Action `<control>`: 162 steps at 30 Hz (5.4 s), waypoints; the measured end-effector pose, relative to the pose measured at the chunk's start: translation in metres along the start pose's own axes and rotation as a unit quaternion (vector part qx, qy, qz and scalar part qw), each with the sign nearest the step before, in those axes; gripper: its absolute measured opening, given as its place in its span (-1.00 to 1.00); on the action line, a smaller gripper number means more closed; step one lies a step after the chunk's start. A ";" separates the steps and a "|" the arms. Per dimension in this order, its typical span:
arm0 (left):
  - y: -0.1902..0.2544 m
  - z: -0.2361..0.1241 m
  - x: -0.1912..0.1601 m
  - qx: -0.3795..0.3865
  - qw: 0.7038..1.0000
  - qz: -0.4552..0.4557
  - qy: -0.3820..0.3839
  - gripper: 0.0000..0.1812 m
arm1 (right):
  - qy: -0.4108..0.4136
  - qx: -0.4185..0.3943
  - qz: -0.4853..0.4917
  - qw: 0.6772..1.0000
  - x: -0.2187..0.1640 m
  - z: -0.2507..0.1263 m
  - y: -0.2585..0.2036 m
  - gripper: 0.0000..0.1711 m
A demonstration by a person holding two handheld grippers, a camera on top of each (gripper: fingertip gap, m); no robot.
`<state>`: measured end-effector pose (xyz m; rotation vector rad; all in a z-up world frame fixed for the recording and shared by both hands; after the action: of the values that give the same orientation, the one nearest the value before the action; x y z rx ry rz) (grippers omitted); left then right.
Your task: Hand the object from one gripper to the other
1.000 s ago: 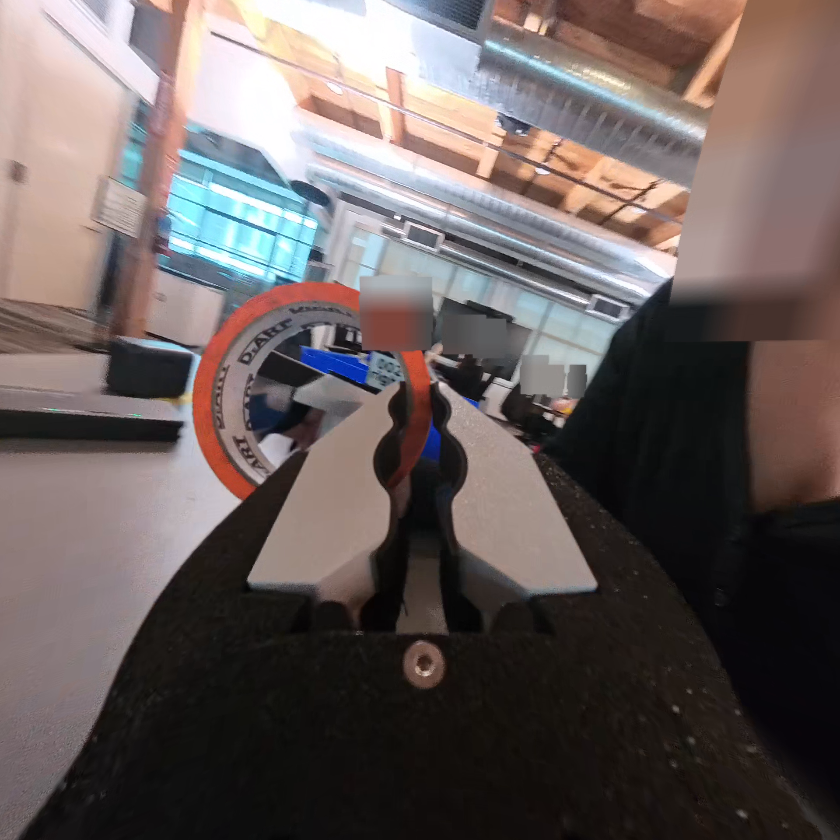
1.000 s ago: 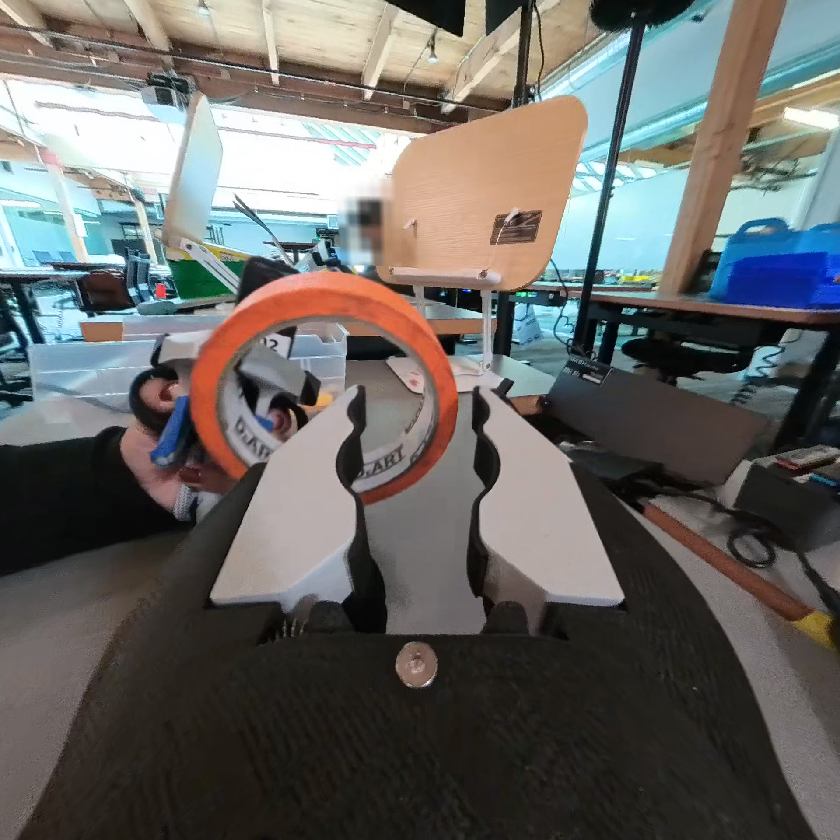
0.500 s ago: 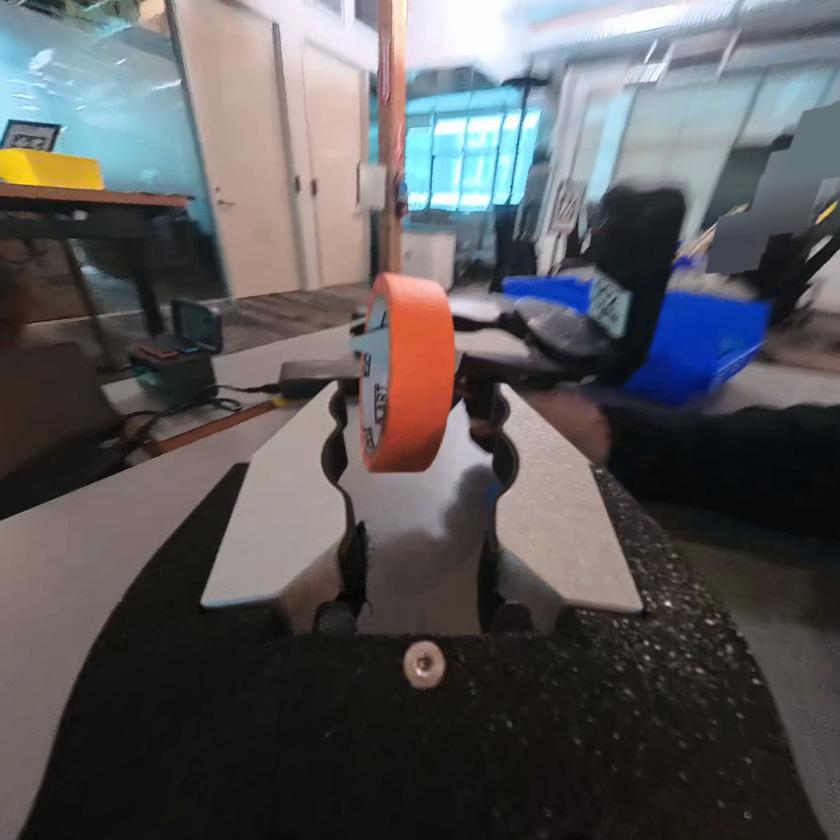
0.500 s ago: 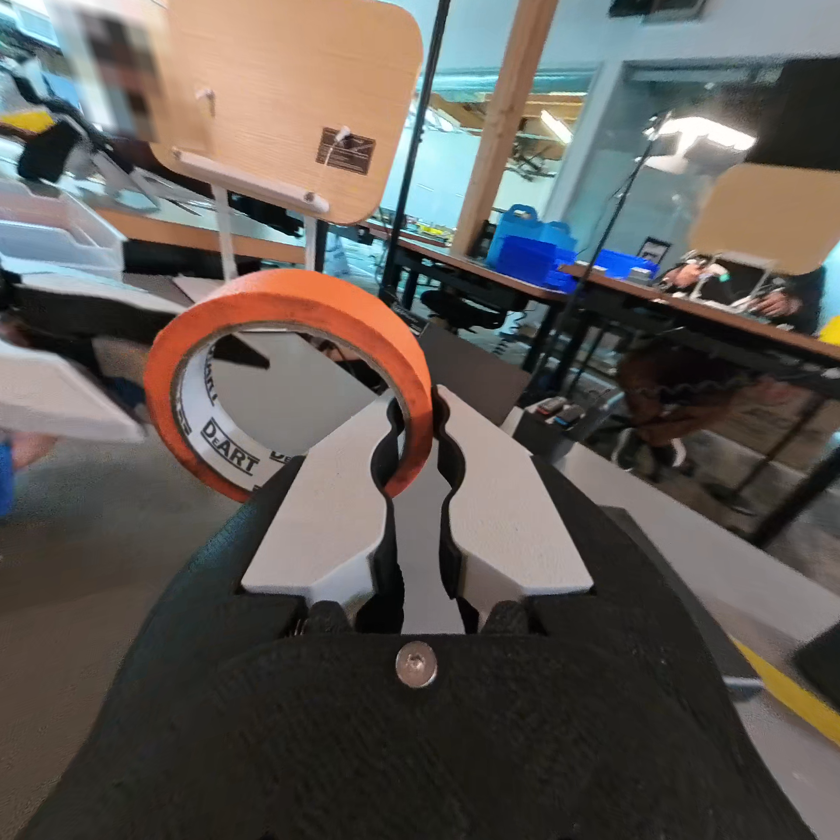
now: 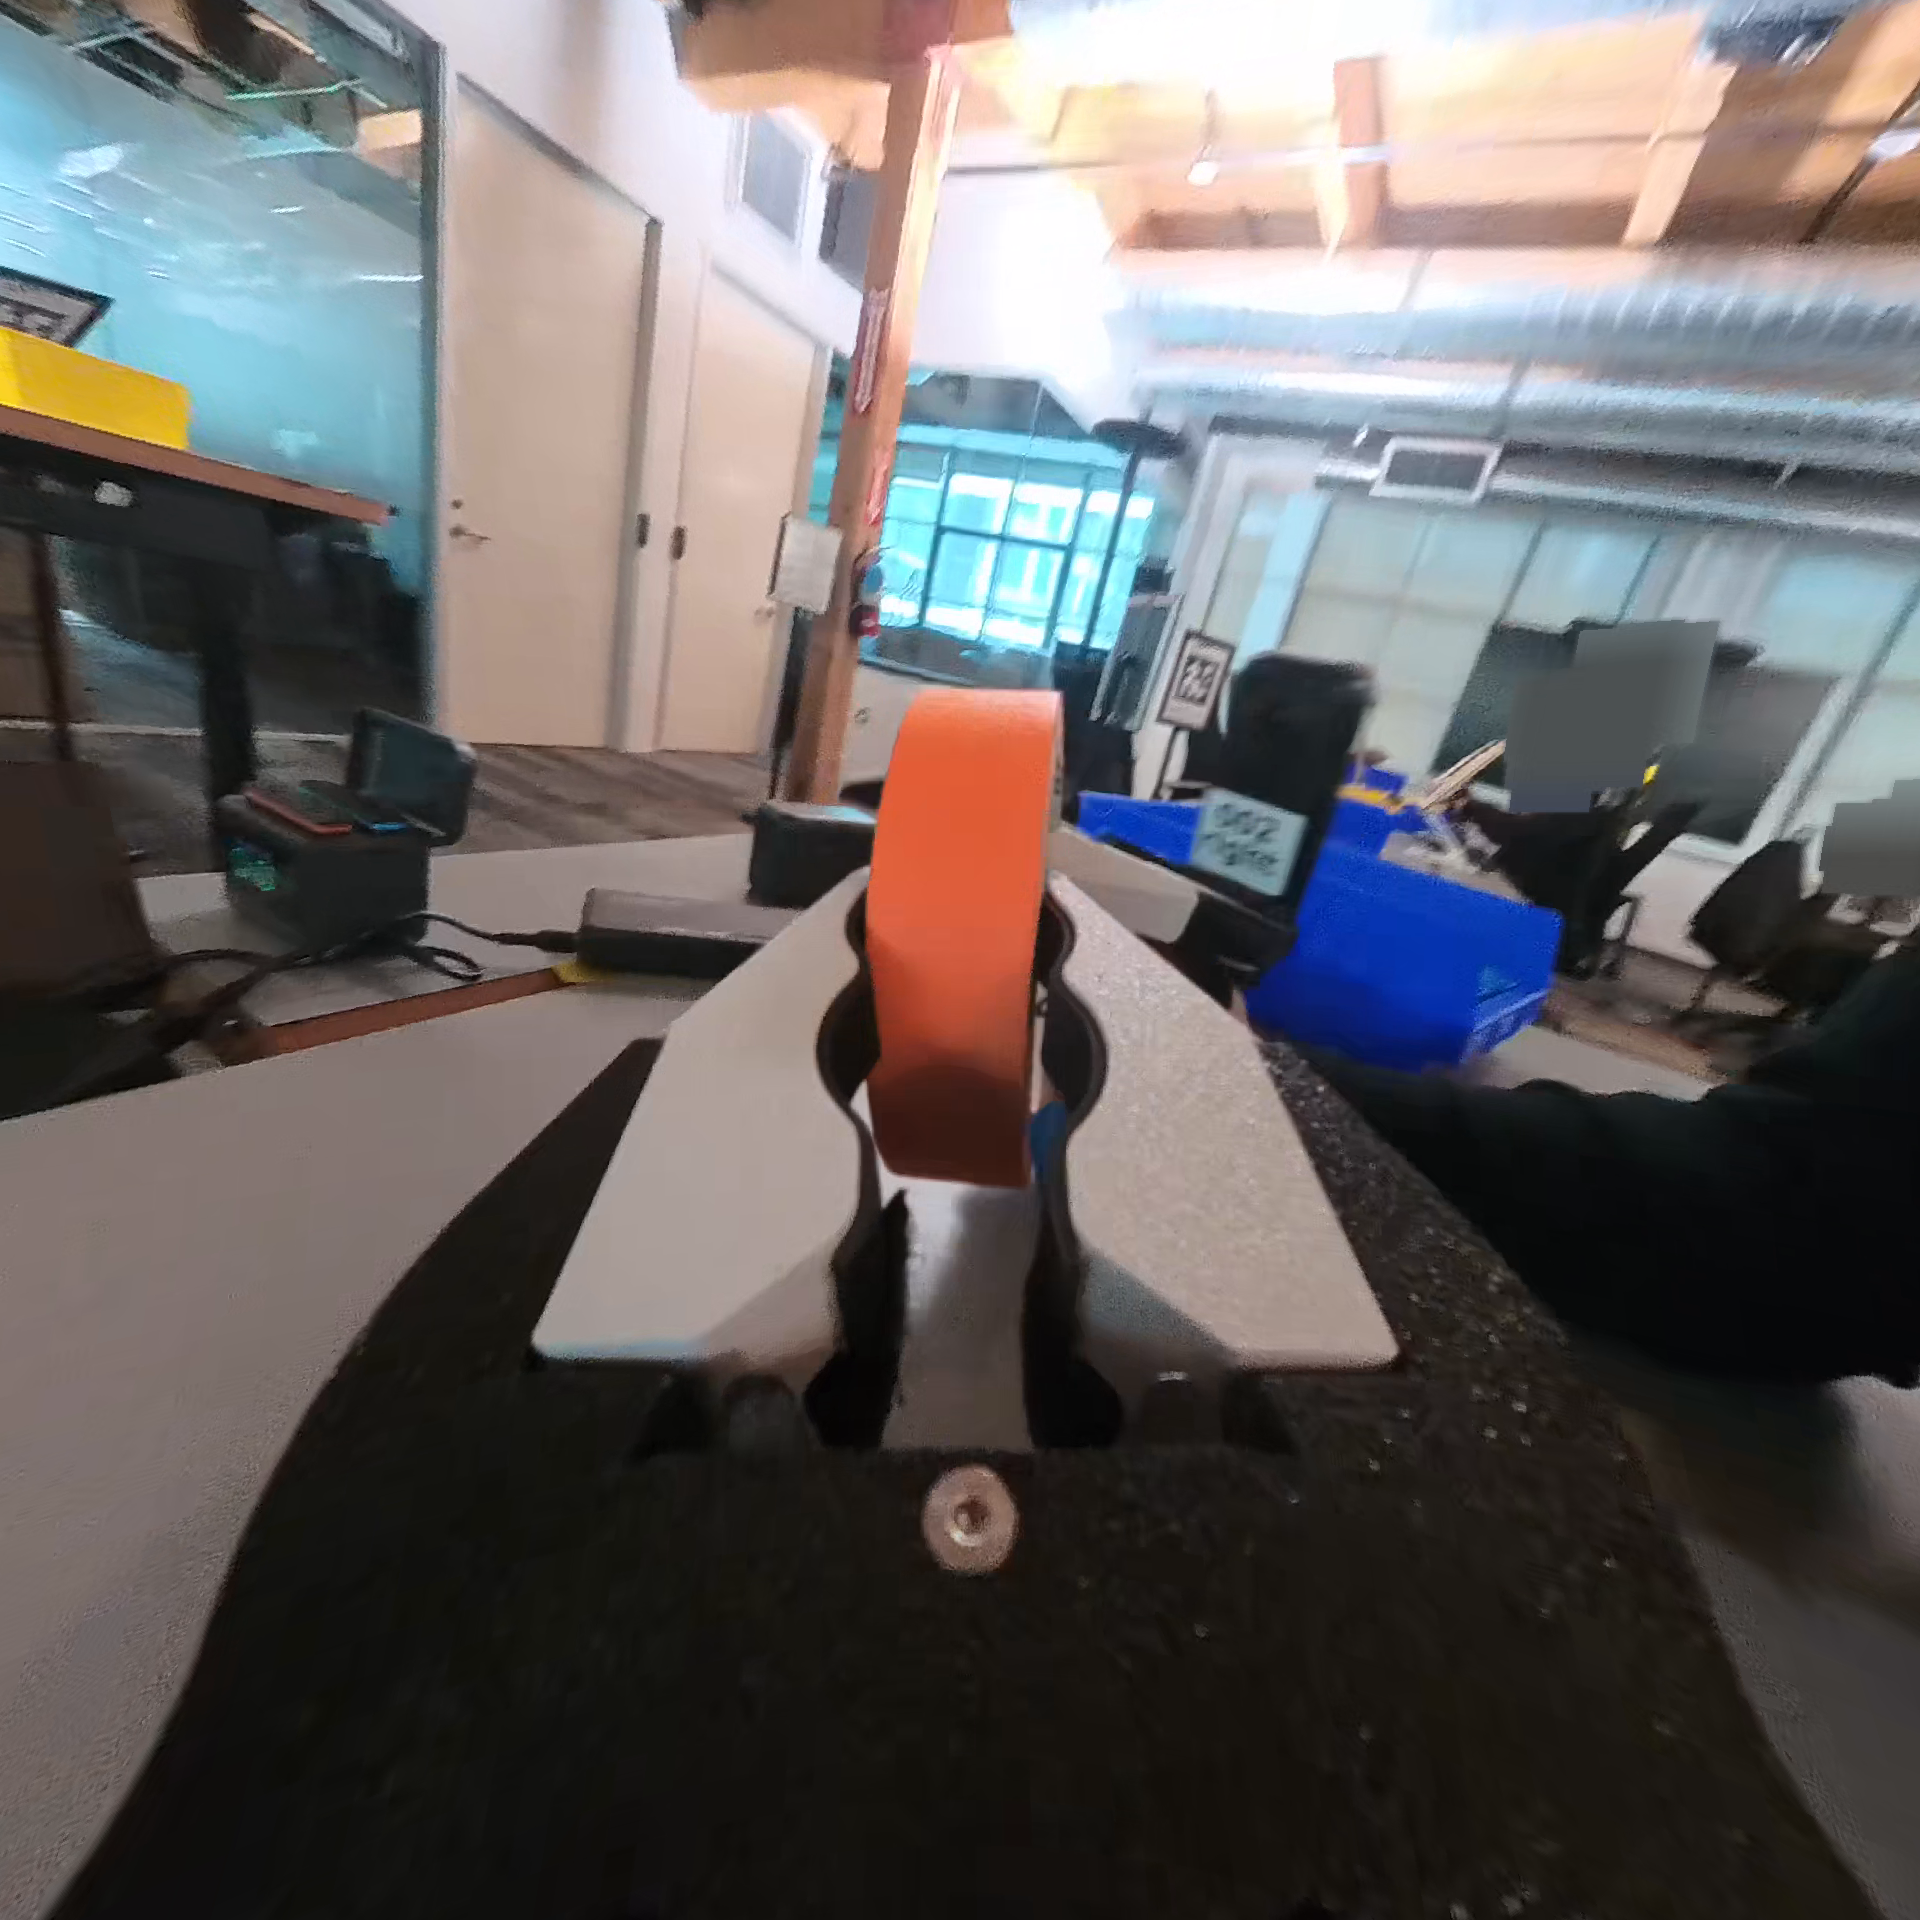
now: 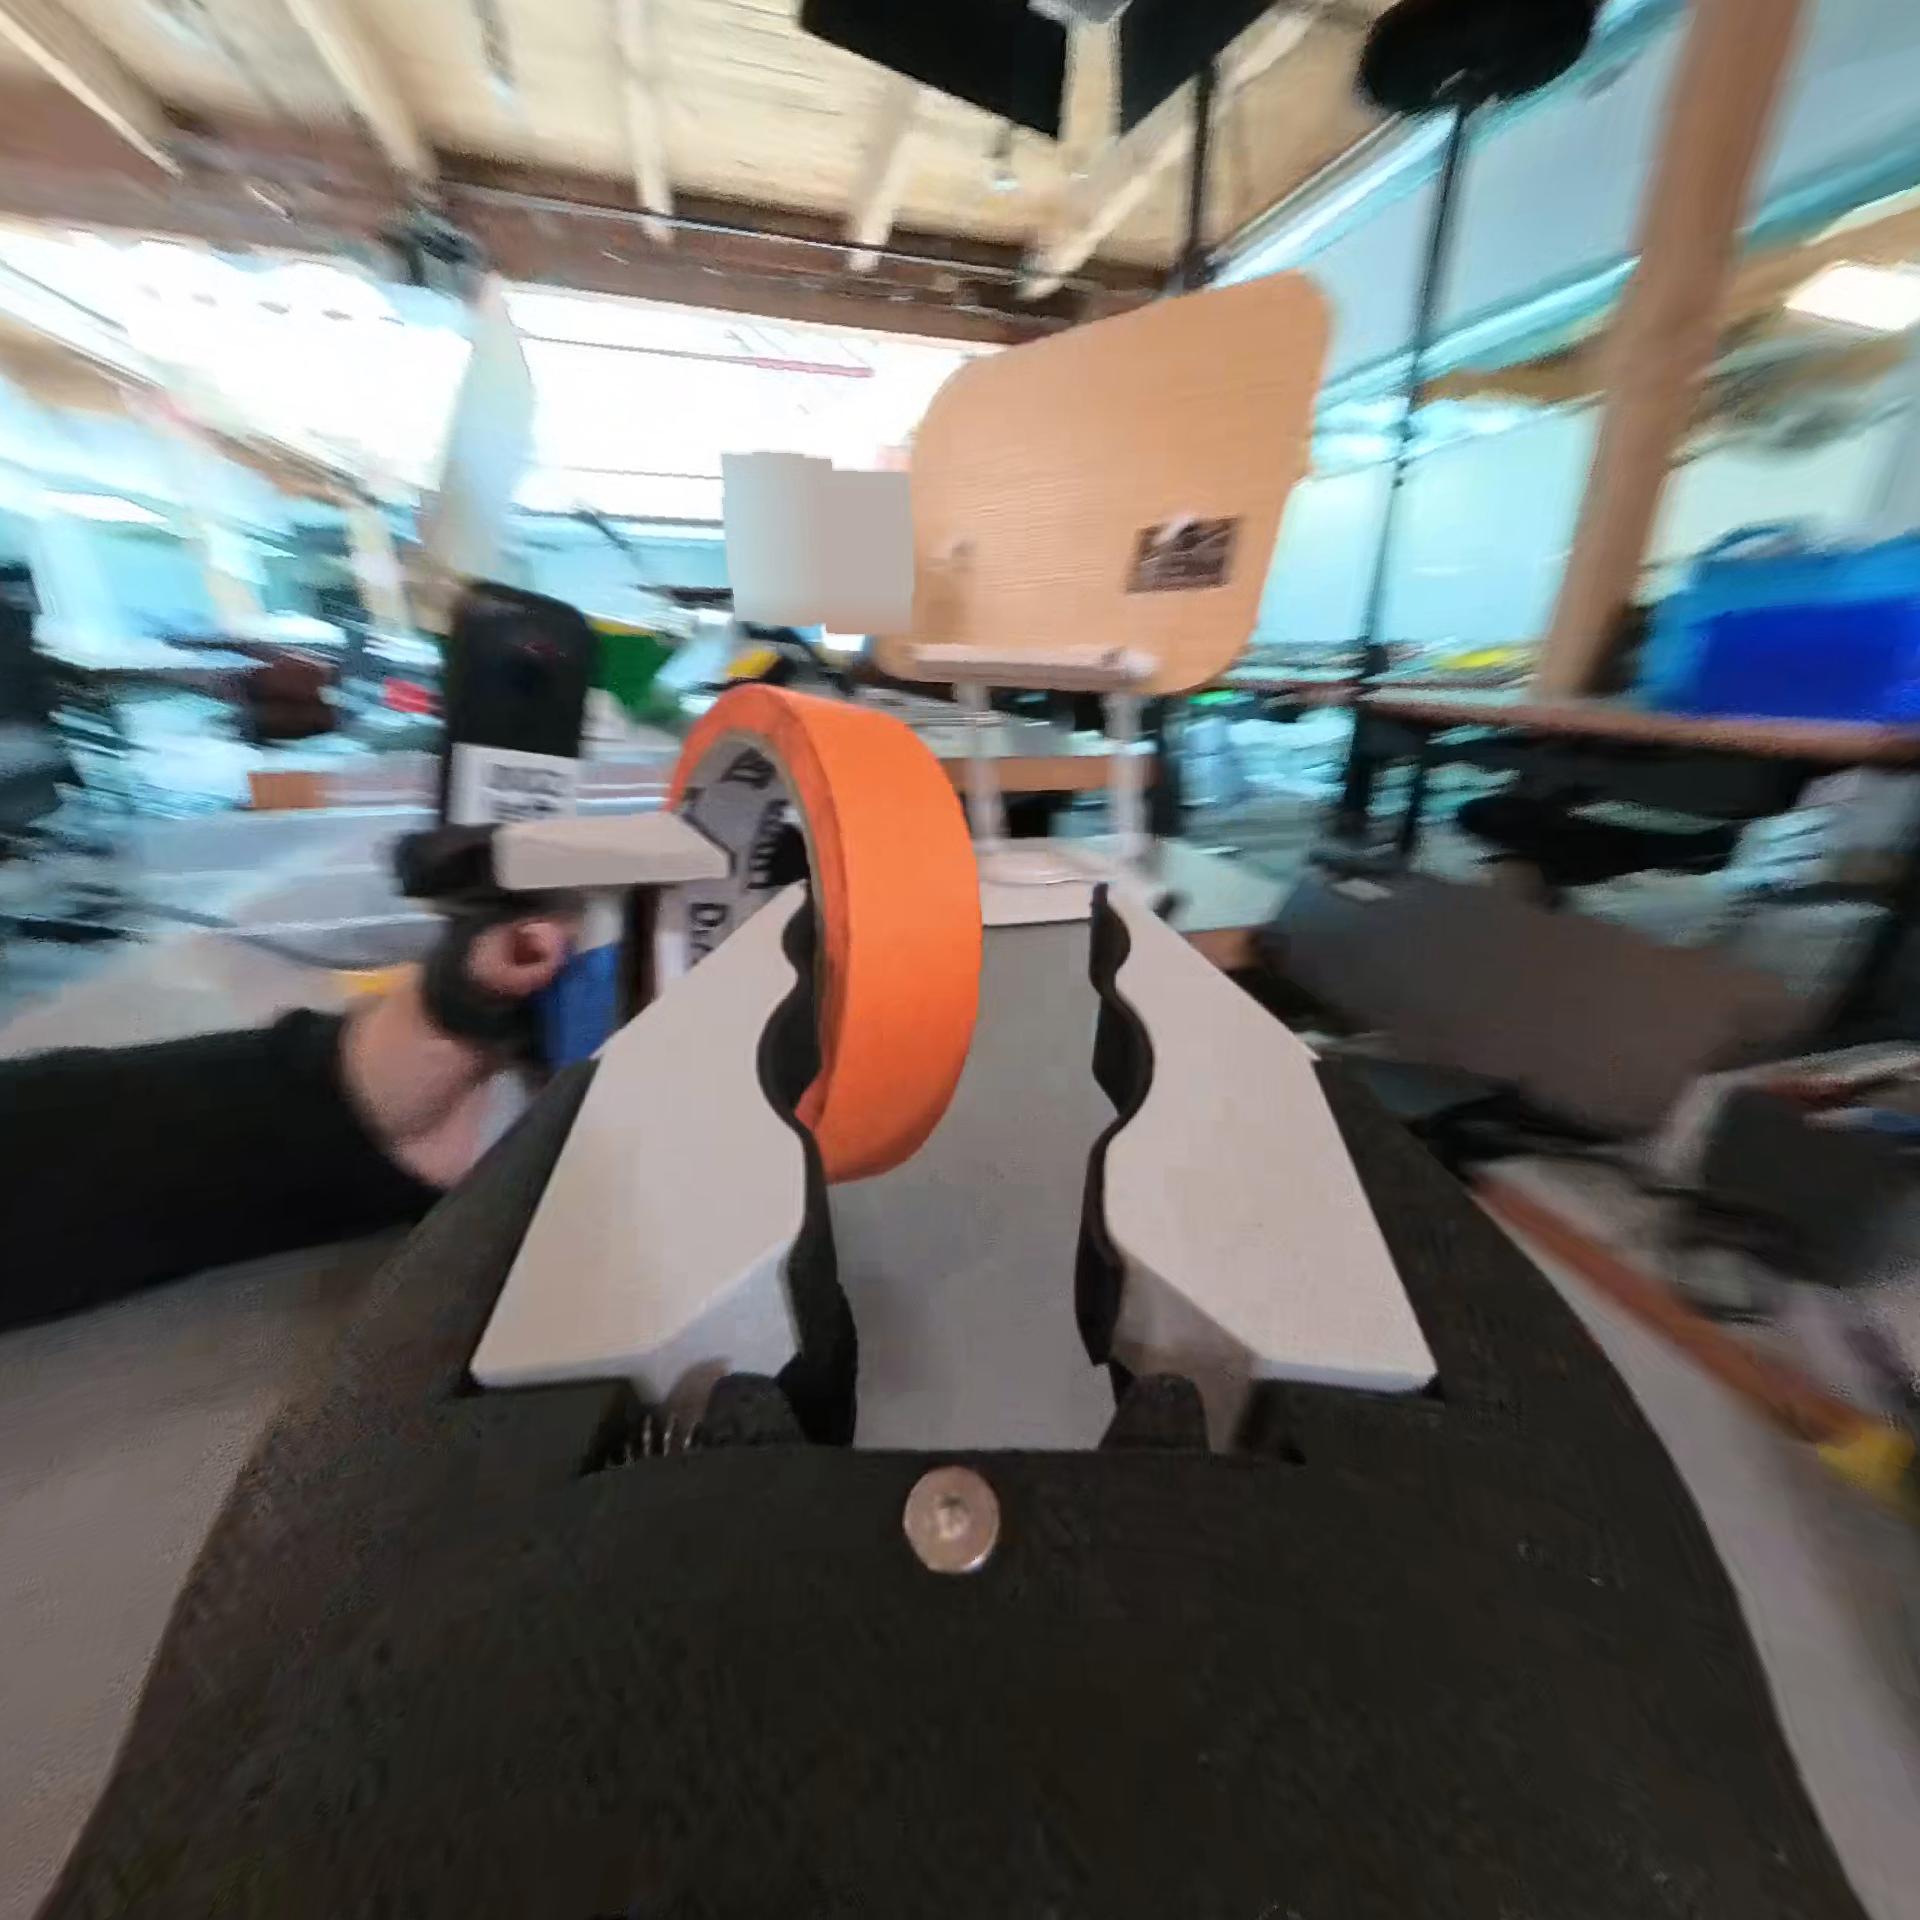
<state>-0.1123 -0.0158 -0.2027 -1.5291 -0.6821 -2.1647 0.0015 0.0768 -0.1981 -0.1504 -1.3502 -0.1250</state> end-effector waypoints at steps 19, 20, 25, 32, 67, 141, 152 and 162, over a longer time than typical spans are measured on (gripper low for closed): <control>-0.021 -0.017 0.003 0.035 0.987 -0.105 0.116 -0.22 | -0.059 -0.006 -0.110 0.992 -0.008 0.003 -0.007 -0.68; -0.023 -0.020 0.003 0.032 0.984 -0.121 0.127 -0.22 | -0.049 -0.041 -0.177 0.982 -0.008 0.003 -0.009 -0.67; -0.036 -0.028 -0.001 0.032 0.956 -0.229 0.180 0.00 | 0.001 -0.166 -0.556 0.815 -0.015 0.006 -0.030 -0.68; -0.041 -0.029 -0.009 -0.009 0.924 -0.328 0.196 -0.14 | 0.059 -0.120 -0.738 0.662 -0.032 0.016 -0.075 -0.68; -0.017 -0.011 -0.003 -0.042 0.985 -0.151 0.070 -0.68 | -0.096 0.147 0.291 0.940 -0.016 0.015 -0.007 -0.34; 0.026 0.000 0.011 -0.198 0.979 -0.052 0.013 -0.91 | -0.113 0.129 0.035 0.985 -0.020 -0.002 -0.009 -0.38; 0.042 0.008 -0.010 -0.250 0.962 -0.025 -0.104 -0.91 | -0.145 0.171 0.143 0.964 -0.023 -0.001 -0.005 -0.41; 0.051 0.025 -0.028 -0.285 0.945 -0.046 -0.152 -0.91 | -0.167 0.176 0.136 0.960 -0.026 0.001 -0.007 -0.83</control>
<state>-0.0550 -0.0406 -0.2141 -2.1945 -0.2118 -2.3451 -0.0061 0.0703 -0.2230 -0.0560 -1.6507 0.3884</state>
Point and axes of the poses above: each gripper's, where its closed fingertips meet, z out along the fingers, x out of its top, y = z × x across the jaws, the point moved 7 cm from there along -z, back along the fingers, and after that the axes turned 15 degrees about -x, right-handed, at the moved point
